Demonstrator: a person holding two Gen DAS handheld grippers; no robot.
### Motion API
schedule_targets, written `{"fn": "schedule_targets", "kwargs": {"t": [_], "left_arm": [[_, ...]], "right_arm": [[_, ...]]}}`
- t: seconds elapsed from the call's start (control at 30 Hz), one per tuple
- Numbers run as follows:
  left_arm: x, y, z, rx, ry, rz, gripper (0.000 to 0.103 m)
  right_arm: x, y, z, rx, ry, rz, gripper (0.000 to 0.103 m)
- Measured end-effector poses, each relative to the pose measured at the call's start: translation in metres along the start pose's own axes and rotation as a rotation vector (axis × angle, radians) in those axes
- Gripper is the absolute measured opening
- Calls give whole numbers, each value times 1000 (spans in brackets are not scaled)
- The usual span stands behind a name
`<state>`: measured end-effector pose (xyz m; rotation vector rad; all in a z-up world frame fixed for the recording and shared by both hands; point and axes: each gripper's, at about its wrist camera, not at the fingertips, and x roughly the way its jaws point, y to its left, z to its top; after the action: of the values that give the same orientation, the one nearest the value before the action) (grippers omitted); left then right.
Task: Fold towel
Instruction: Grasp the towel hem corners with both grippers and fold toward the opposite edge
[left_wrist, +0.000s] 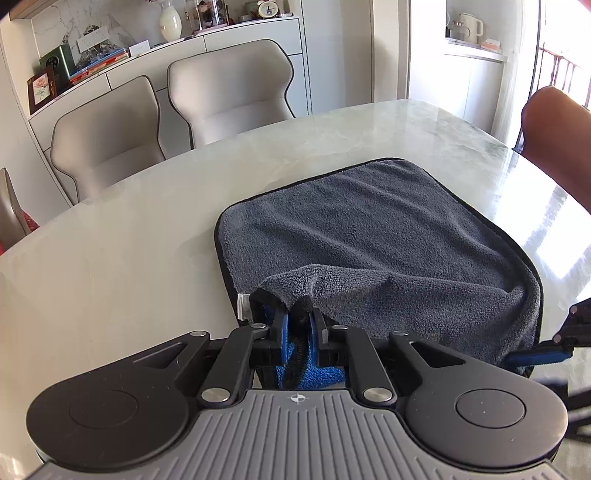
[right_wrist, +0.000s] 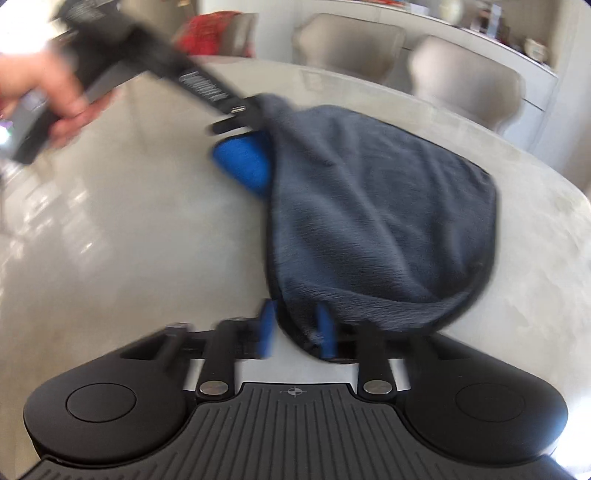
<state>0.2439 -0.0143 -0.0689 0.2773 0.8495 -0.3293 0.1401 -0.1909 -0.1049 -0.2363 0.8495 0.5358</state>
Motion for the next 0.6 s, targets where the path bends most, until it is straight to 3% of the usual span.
{"fn": "schedule_targets", "kwargs": {"t": [0.03, 0.13, 0.33, 0.47, 0.6], "left_arm": [[-2, 0, -1, -1, 2, -1, 12], [-10, 0, -2, -1, -2, -5, 12], [-35, -1, 9, 38, -43, -2, 12], [-35, 0, 19, 45, -53, -12, 12], [-25, 3, 33, 52, -64, -7, 12]], "right_arm": [[-2, -6, 2, 45, -8, 3, 6], [-23, -22, 11, 134, -90, -20, 5], [-62, -57, 36, 160, -203, -114, 5], [-62, -83, 52, 159, -236, -155, 5], [-46, -110, 75, 154, -243, -143, 5]]}}
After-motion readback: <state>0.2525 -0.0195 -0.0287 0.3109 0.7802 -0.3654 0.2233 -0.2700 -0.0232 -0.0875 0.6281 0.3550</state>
